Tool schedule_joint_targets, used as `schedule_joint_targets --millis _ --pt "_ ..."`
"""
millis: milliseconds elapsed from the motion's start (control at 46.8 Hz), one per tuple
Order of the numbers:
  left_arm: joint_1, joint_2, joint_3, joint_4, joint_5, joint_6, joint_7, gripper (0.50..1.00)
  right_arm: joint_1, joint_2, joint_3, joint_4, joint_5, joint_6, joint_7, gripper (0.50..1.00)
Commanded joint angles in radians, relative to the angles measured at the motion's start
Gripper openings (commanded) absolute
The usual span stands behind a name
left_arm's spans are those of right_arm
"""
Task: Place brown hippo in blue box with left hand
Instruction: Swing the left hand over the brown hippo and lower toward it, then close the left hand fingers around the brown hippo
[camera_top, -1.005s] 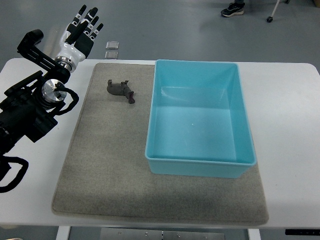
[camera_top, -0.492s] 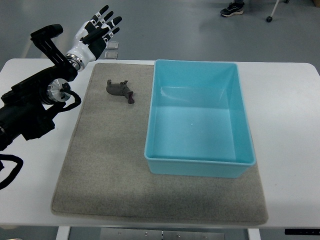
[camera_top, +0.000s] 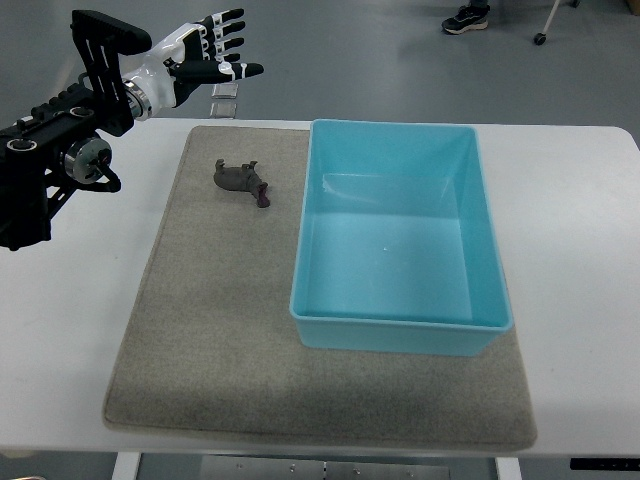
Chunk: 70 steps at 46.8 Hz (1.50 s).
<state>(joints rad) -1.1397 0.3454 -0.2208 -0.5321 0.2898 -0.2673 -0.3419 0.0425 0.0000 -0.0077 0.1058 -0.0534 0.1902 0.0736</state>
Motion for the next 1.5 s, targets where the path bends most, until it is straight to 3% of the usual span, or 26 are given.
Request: schedule_joint_targets --millis 0,256,534,919,1176,1475 --pt "-0.012 0.024 0.017 -0.003 0.103 -0.006 0.0 0.996 0.0 0.0 0.0 0.0 0.0 0.0 0.0 0.936" --pt "-0.029 0.033 0.018 -0.014 0.452 -0.007 -0.003 0.996 0.0 0.0 0.0 0.0 0.0 0.0 0.0 0.936" --pt "-0.066 0.046 0.103 -0.075 0.693 0.007 -0.006 0.994 -0.001 0.0 0.0 0.0 0.0 0.0 0.0 0.936" --pt "-0.074 0.05 0.107 -0.077 1.035 0.029 -0.032 0.994 -0.001 0.0 0.0 0.0 0.0 0.0 0.0 0.936" --pt "-0.074 0.049 0.158 -0.077 1.095 0.06 -0.085 0.994 -0.001 0.0 0.0 0.0 0.0 0.0 0.0 0.936" --pt "-0.072 0.05 0.184 -0.075 1.092 0.036 -0.088 0.996 -0.001 0.0 0.0 0.0 0.0 0.0 0.0 0.936"
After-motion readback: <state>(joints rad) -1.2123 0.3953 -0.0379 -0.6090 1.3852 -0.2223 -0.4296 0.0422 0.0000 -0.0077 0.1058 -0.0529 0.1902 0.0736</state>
